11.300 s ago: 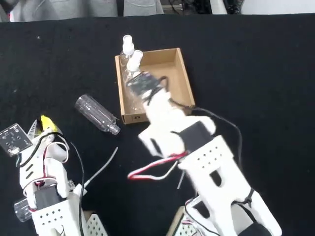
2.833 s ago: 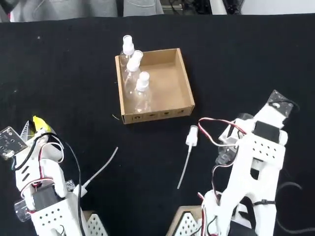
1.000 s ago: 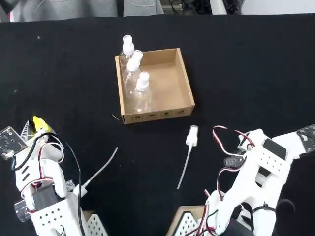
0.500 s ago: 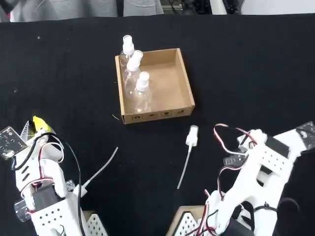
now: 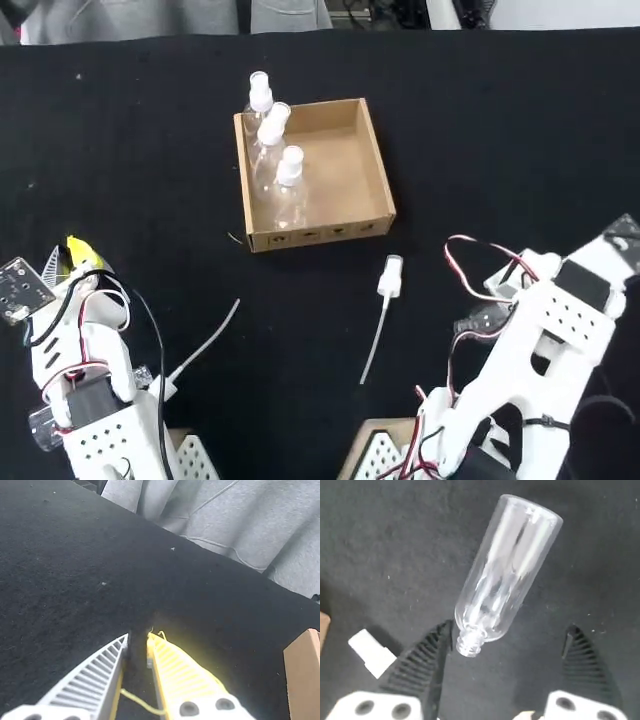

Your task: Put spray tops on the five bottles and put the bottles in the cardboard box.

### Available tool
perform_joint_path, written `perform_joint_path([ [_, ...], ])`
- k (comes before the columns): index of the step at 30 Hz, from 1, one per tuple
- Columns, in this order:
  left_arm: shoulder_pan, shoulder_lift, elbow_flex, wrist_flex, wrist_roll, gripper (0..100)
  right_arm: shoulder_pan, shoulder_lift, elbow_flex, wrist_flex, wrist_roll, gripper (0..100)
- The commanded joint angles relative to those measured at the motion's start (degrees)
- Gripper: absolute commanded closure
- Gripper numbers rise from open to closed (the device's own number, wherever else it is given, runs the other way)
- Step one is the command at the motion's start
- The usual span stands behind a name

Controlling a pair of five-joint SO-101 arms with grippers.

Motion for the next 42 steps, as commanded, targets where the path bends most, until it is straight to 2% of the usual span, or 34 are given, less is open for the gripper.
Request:
perform_joint_path([
  [1, -0.2, -0.3, 1.3, -1.3, -0.5, 95, -1.3, -2.9, -4.9, 1.8, 6.8, 70.5],
  [7, -0.2, -0.3, 1.3, -1.3, -0.5, 95, -1.3, -2.9, -4.9, 1.9, 20.9, 70.5],
  [14, -0.4, -0.3, 1.3, -1.3, -0.5, 95, -1.2, -2.9, -4.6, 1.9, 42.0, 70.6],
  [29, -0.4, -0.3, 1.3, -1.3, -0.5, 95, -1.2, -2.9, -4.5, 1.7, 61.4, 70.5],
  [35, -0.4, -0.3, 1.3, -1.3, -0.5, 95, -1.1, -2.6, -4.4, 2.0, 77.5, 70.5],
  [42, -0.4, -0.3, 1.3, -1.3, -0.5, 95, -1.1, -2.6, -4.5, 1.8, 86.8, 70.1],
])
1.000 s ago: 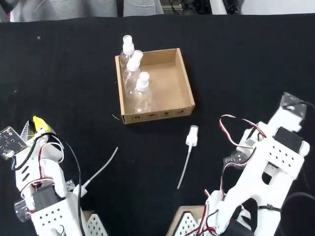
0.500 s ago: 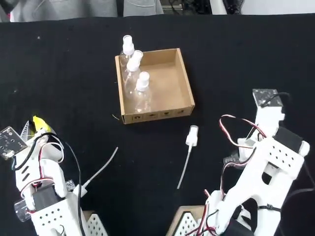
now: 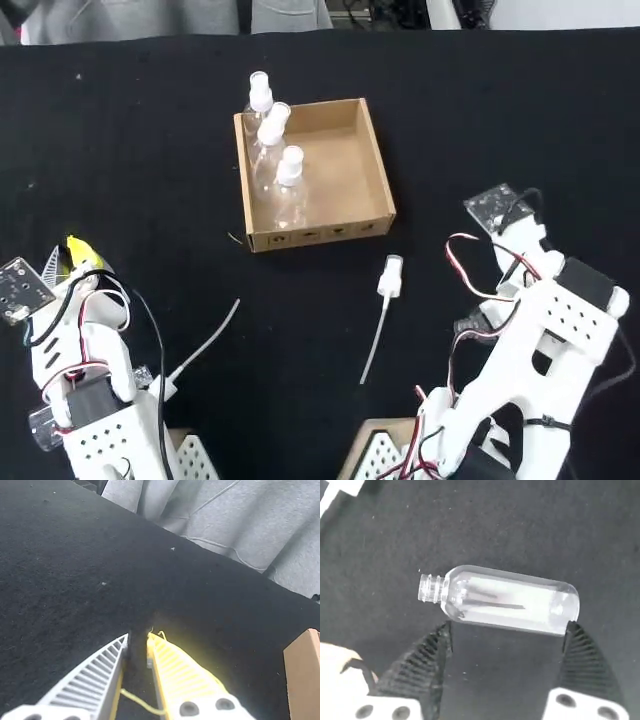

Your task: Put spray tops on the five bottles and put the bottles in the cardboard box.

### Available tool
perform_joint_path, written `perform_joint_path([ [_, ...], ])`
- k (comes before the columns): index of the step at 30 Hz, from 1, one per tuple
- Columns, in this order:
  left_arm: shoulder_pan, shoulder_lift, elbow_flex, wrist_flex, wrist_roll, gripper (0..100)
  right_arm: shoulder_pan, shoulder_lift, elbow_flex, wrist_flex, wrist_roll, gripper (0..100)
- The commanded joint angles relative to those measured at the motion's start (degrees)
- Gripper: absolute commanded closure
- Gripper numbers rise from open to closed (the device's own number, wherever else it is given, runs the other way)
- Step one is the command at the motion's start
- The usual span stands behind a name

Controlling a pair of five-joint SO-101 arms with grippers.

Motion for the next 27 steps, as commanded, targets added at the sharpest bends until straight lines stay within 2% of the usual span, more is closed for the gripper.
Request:
perform_joint_path([
  [1, -0.4, -0.3, 1.3, -1.3, -0.5, 95, -1.1, -2.6, -3.6, 0.1, 5.5, 70.1],
  [8, -0.4, -0.3, 1.3, -1.3, -0.5, 95, -1.1, -2.5, -3.5, 0.4, 16.2, 70.1],
  [14, -0.3, -0.3, 1.3, -1.3, -0.5, 95, -0.7, -2.5, -0.3, -0.2, 30.6, 70.1],
  [21, -0.2, -0.3, 1.3, -1.3, -0.5, 95, -0.7, -2.5, 0.9, -0.2, 37.5, 70.1],
  [27, -0.2, -0.3, 1.3, -1.3, -0.5, 95, -0.7, -2.4, 1.9, -0.6, 40.5, 70.1],
])
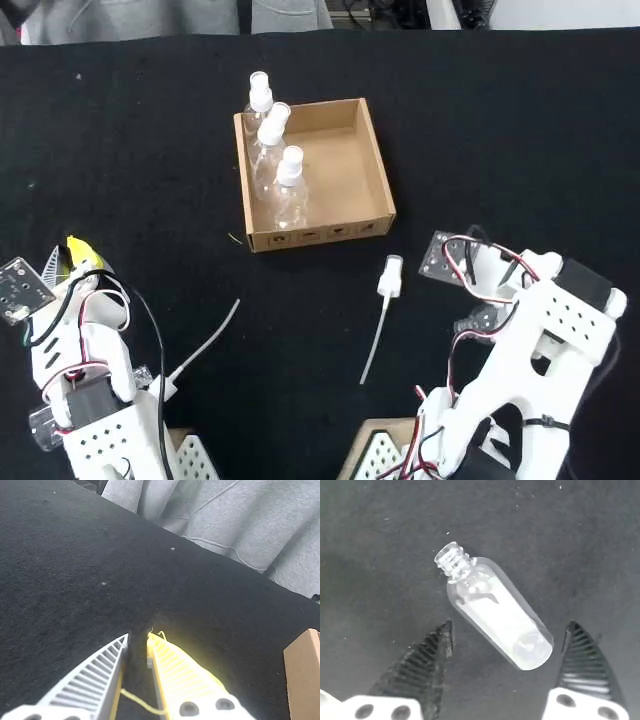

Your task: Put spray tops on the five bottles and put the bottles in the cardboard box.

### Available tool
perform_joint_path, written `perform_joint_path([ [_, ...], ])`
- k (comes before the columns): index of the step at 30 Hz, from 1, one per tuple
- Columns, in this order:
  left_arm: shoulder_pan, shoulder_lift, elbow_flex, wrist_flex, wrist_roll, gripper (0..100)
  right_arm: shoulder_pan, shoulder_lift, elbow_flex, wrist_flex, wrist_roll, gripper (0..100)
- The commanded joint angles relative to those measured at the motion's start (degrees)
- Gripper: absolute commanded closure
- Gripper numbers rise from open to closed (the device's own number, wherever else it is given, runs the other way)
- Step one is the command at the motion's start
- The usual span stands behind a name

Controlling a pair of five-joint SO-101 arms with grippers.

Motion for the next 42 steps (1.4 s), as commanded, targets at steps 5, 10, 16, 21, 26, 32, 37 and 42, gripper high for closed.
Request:
perform_joint_path([
  [5, -0.2, -0.3, 1.3, -1.3, -0.5, 95, 1.3, -2.4, 7.9, -9.8, 4.8, 70.4],
  [10, -0.1, -0.3, 1.3, -1.3, -0.5, 95, 4.9, -2.4, 14.9, -20.3, 8.3, 70.5],
  [16, 0.0, -0.3, 1.3, -1.3, -0.5, 95, 5.5, -2.4, 20.5, -25.9, 9.2, 70.6],
  [21, 0.0, -0.3, 1.3, -1.3, -0.5, 95, 5.2, -2.4, 22.8, -28.6, 9.0, 72.3],
  [26, 0.0, -0.3, 1.3, -1.3, -0.5, 95, 5.2, -2.5, 22.9, -28.7, 8.8, 83.5],
  [32, 0.0, -0.3, 1.3, -1.3, -0.5, 95, 5.1, -2.7, 22.7, -28.7, 3.7, 87.5],
  [37, 0.0, -0.3, 1.3, -1.3, -0.5, 95, 5.1, -2.9, 22.7, -28.4, 0.0, 87.5],
  [42, 0.0, -0.3, 1.3, -1.3, -0.5, 95, 5.2, -2.9, 22.7, -28.2, -5.9, 87.5],
])
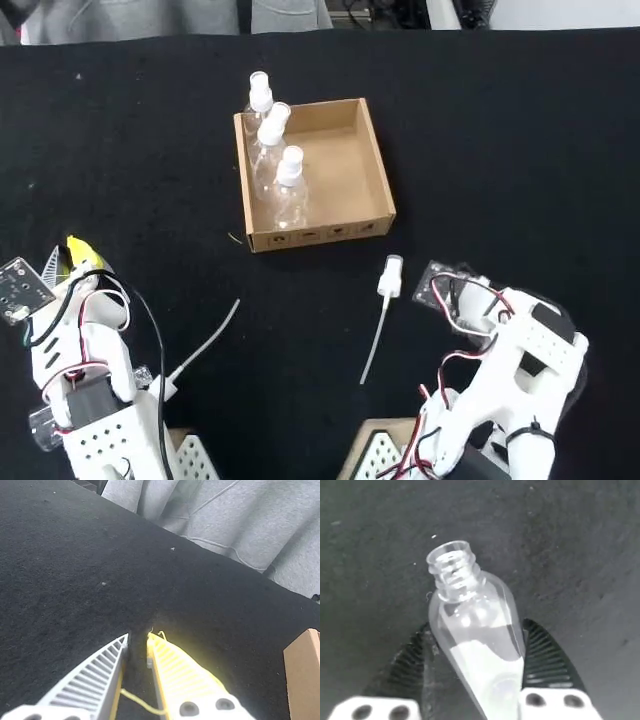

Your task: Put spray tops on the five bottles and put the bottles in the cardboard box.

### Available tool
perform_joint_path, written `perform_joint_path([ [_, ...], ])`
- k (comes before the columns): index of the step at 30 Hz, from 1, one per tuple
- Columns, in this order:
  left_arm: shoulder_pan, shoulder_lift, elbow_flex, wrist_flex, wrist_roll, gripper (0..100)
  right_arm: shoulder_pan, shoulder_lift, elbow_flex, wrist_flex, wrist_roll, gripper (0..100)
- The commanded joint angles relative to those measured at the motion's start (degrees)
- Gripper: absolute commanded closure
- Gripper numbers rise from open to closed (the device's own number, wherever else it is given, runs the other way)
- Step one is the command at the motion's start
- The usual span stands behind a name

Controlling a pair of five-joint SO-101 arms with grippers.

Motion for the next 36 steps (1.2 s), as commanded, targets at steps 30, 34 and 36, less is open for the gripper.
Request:
perform_joint_path([
  [30, 0.0, -0.3, 1.3, -1.3, -0.5, 95, 1.7, -2.0, -23.3, 34.4, -28.2, 87.5],
  [34, 0.0, -0.3, 1.3, -1.3, -0.5, 95, 1.7, -2.1, -26.9, 37.1, -32.6, 87.5],
  [36, 0.0, -0.3, 1.3, -1.3, -0.5, 95, 1.4, -2.1, -28.5, 38.9, -35.1, 87.5],
])
